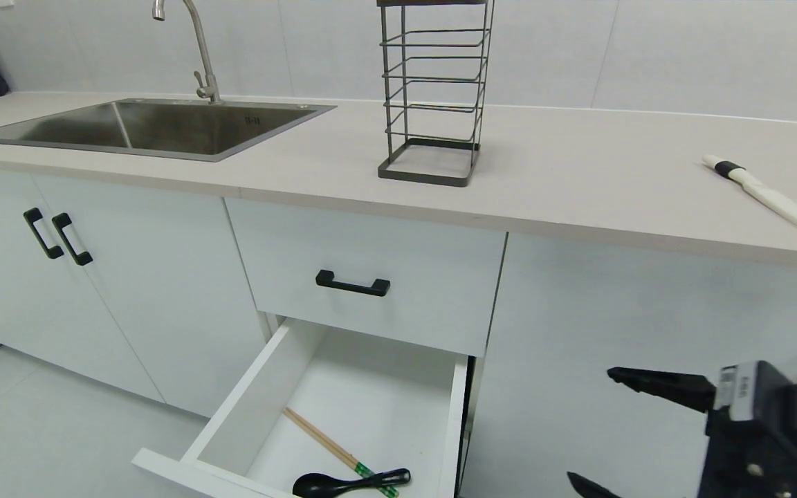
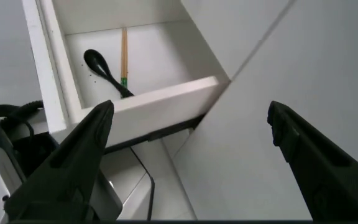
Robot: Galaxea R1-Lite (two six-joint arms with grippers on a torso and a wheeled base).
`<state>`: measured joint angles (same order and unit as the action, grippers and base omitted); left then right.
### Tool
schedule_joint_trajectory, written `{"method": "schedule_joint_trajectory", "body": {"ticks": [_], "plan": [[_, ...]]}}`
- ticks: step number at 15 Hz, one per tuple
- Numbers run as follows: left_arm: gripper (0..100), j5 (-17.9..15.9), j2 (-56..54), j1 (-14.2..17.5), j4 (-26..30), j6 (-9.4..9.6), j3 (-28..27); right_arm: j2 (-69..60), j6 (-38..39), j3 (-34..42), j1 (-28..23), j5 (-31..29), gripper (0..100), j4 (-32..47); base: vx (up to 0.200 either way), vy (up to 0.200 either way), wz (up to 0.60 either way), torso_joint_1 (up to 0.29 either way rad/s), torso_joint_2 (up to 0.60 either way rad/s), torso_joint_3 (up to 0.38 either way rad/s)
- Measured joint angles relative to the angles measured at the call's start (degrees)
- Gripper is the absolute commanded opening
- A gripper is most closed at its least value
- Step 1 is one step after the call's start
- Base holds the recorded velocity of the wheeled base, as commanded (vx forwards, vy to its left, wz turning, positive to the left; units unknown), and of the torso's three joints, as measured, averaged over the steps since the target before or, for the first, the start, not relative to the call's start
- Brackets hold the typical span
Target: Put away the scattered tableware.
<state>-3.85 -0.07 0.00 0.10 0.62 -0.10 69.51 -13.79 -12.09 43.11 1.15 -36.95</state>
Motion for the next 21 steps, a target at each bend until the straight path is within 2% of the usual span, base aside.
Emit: {"method": "schedule_joint_trajectory", "body": {"ticks": [4,8,10,13,15,19,21], "plan": [[100,0.0,0.0,0.0,0.0,-0.02,0.0,-15.8,-1.6,3.1,-8.2,0.0,100,4.0,0.000,0.000,0.00,0.000,0.00,0.000],[100,0.0,0.0,0.0,0.0,-0.02,0.0,-28.9,-4.0,4.3,-12.8,0.3,100,5.2,0.000,0.000,0.00,0.000,0.00,0.000],[100,0.0,0.0,0.0,0.0,0.00,0.0,-36.2,-3.5,4.1,-18.0,0.4,100,8.2,0.000,0.000,0.00,0.000,0.00,0.000],[100,0.0,0.0,0.0,0.0,0.00,0.0,-44.3,-3.0,1.6,-28.5,1.3,100,14.4,0.000,0.000,0.00,0.000,0.00,0.000],[100,0.0,0.0,0.0,0.0,0.04,0.0,-47.1,-2.9,0.8,-33.8,3.5,100,15.4,0.000,0.000,0.00,0.000,0.00,0.000],[100,0.0,0.0,0.0,0.0,0.00,0.0,-53.3,-2.4,6.6,-37.3,3.8,100,16.0,0.000,0.000,0.00,0.000,0.00,0.000],[100,0.0,0.0,0.0,0.0,0.00,0.0,-56.6,3.6,10.0,-38.1,3.4,100,18.7,0.000,0.000,0.00,0.000,0.00,0.000]]}}
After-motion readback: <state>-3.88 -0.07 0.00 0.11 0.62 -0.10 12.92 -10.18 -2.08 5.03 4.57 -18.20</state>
